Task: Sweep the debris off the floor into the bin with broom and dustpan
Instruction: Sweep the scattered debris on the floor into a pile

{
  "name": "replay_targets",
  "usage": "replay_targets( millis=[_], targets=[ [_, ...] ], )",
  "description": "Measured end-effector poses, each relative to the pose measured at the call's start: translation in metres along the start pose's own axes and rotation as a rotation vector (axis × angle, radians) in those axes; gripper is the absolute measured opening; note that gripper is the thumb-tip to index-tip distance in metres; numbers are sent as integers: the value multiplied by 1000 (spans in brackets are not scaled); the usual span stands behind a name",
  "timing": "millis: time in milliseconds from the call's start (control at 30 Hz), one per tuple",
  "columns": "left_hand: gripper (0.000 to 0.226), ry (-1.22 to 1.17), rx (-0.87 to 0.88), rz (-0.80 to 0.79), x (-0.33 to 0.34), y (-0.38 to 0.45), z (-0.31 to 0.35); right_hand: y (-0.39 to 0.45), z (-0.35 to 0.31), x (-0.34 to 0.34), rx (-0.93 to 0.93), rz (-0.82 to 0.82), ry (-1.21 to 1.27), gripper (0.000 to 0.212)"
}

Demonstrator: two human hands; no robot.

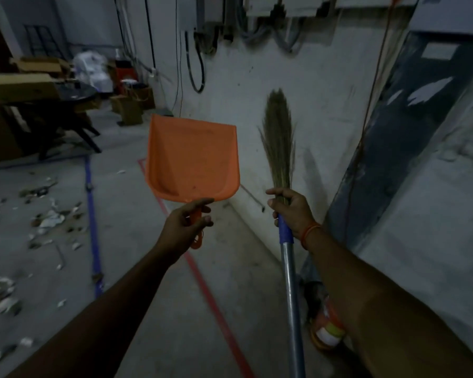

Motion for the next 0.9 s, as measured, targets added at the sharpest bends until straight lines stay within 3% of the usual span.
replay_targets(
  millis=[267,567,900],
  targets=[
    [41,-11,-179,46,-34,-50,-72,-20,74,64,112,-79,42,38],
    [39,-23,-344,119,-66,-94,-132,-67,174,122,281,-173,-80,25],
    [38,-118,-483,166,-68,-129,-175,-75,223,145,397,-303,-233,29]
  ],
)
Point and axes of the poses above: each hand's wrist, its own y-axis towards the middle knuckle, its own x-axis out of the palm, z = x × y, the point moved 1 cm from there along y, towards the middle knuckle, and after that the axes turned 2 degrees about -x, right-handed, at the moved point
